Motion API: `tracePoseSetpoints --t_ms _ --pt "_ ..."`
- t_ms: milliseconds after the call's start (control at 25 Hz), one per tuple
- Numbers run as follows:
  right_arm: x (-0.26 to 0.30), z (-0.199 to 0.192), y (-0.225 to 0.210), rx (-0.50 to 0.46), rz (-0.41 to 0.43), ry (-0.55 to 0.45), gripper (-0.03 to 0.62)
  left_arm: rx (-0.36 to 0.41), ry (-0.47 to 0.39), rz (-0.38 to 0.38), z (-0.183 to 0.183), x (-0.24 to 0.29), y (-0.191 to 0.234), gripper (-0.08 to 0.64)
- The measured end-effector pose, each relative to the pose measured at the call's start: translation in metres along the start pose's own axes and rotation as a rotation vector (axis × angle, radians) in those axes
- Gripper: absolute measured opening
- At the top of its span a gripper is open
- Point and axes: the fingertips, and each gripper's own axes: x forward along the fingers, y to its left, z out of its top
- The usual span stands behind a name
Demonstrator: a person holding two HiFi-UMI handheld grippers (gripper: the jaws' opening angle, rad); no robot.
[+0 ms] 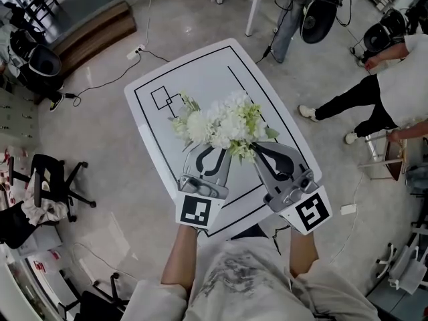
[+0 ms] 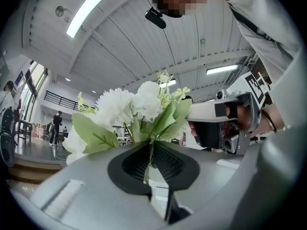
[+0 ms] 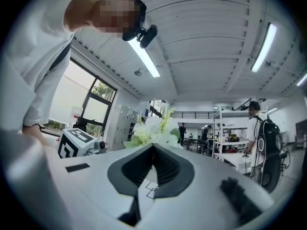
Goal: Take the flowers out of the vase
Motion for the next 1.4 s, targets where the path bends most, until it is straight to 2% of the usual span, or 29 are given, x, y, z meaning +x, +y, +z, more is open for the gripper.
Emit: tracePoseSetpoints --t_ms 240,720,1000,1400 --pt "-0.001 0.012 0.006 -0.006 0.015 -0.028 0.017 0.054 -0.016 0.000 0.013 -0.008 0.001 0.029" --pt "-0.004 0.039 0.020 -0.034 0.030 -0.074 0.017 0.060 -0.041 0.017 0.037 -0.025 0.000 0.029" --pt "-0.013 0.057 0.037 -0.048 0.036 -0.108 0.017 0.112 -0.062 0.014 0.055 -0.044 -0.006 0.029" --pt "-0.021 0.077 0.060 -0.073 0.055 -0.149 0.017 0.143 -0.095 0.021 0.075 -0.069 -0.012 0.029"
